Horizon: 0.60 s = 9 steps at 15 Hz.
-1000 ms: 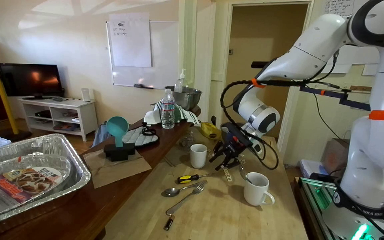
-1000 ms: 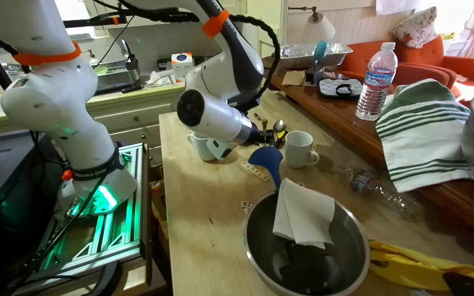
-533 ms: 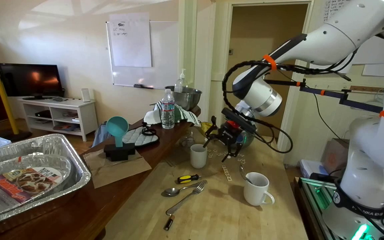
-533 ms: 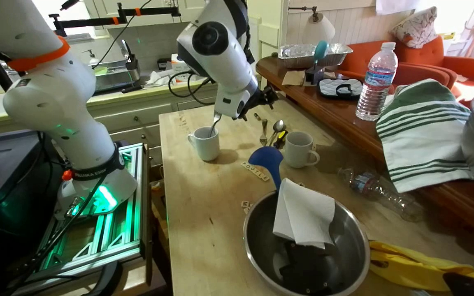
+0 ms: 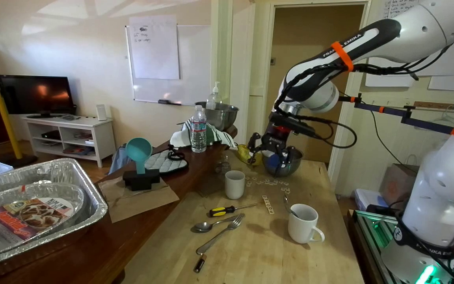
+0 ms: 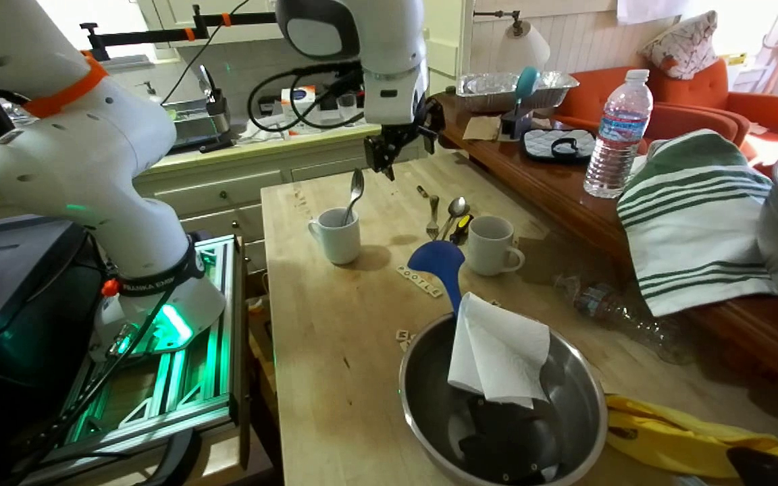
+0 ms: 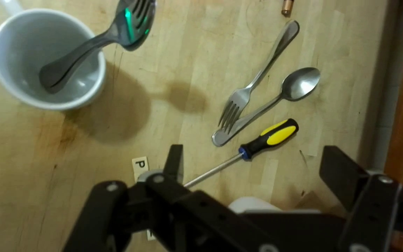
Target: Move the screwdriver, which is in the cup, to the table
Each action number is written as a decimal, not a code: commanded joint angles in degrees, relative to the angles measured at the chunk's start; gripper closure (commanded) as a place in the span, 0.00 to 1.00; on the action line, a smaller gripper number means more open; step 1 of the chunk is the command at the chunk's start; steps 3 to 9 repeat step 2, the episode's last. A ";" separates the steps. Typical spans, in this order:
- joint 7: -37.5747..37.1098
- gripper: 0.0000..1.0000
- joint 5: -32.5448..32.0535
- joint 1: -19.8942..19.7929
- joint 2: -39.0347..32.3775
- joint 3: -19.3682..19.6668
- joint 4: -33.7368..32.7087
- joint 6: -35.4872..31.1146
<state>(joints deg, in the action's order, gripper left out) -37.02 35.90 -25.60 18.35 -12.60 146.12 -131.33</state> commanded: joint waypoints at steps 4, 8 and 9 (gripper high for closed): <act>-1.97 0.00 -4.41 4.79 1.55 5.80 -0.67 1.44; -1.97 0.00 -4.41 4.79 1.55 5.80 -0.67 1.44; -1.97 0.00 -4.41 4.79 1.55 5.80 -0.67 1.44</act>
